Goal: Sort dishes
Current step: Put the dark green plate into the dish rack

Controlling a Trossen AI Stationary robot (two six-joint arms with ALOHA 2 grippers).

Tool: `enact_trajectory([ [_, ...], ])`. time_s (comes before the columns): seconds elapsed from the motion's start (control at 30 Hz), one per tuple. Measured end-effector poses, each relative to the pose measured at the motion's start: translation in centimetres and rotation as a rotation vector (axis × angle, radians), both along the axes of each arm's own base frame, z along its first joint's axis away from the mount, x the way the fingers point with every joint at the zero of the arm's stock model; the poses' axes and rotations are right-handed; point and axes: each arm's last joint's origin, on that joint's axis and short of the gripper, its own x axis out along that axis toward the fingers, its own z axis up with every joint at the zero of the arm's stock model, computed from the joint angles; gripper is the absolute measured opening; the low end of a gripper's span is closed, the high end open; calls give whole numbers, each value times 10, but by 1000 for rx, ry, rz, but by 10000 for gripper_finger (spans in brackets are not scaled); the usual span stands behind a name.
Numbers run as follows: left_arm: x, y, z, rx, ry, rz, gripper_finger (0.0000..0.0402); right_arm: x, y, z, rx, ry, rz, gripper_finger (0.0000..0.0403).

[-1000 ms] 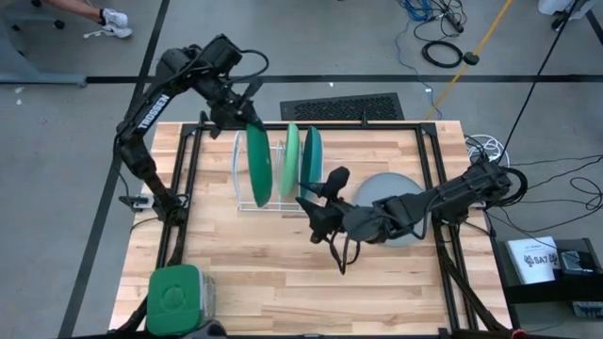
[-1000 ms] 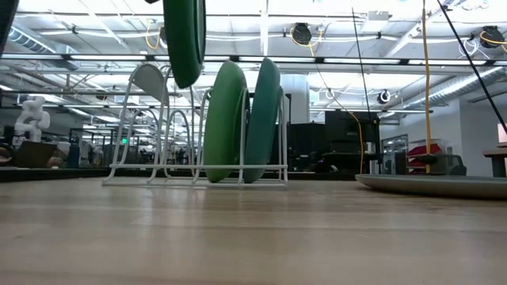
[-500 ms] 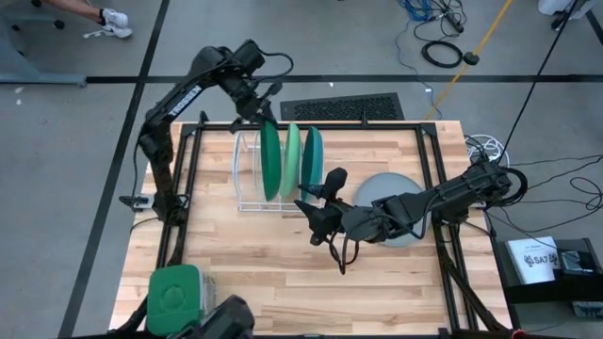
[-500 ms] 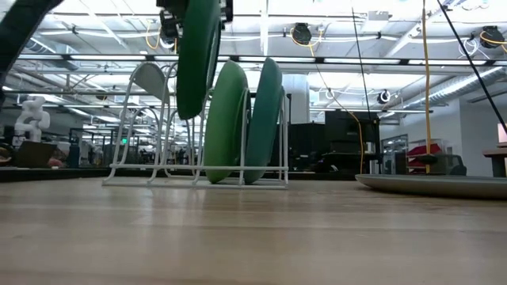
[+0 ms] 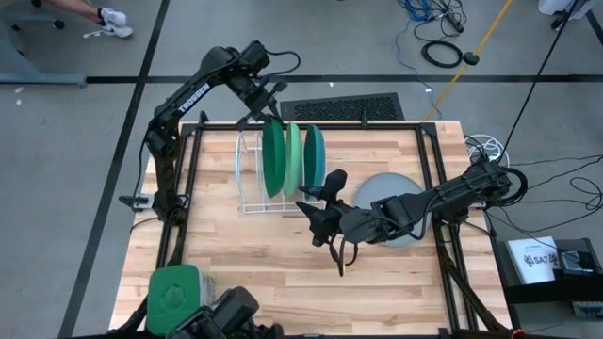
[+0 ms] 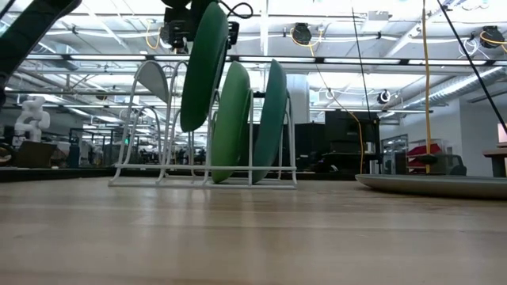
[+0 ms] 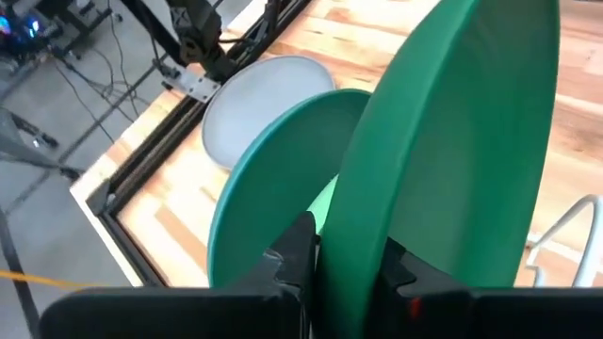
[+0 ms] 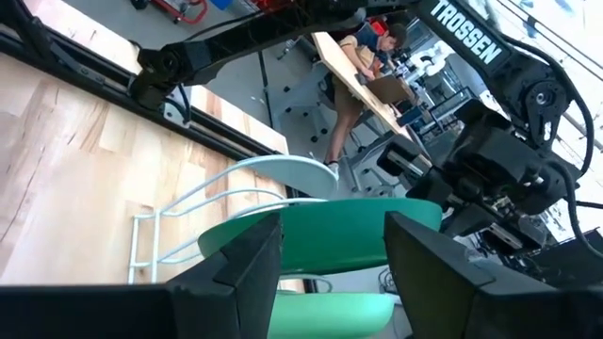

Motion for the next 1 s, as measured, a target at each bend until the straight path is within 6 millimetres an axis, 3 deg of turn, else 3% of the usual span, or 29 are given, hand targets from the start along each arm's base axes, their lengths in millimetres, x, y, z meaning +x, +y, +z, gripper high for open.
enact_trajectory([
  [0.43, 4, 4, 1, -124, 103, 174, 54, 0, 0, -1, 14, -3, -4, 180],
  [0.7, 4, 4, 1, -137, 116, 188, 55, 0, 0, -1, 17, -4, -5, 180],
  [1.0, 4, 4, 1, -172, 142, 221, 128, 0, 0, -1, 17, -4, -6, 180],
])
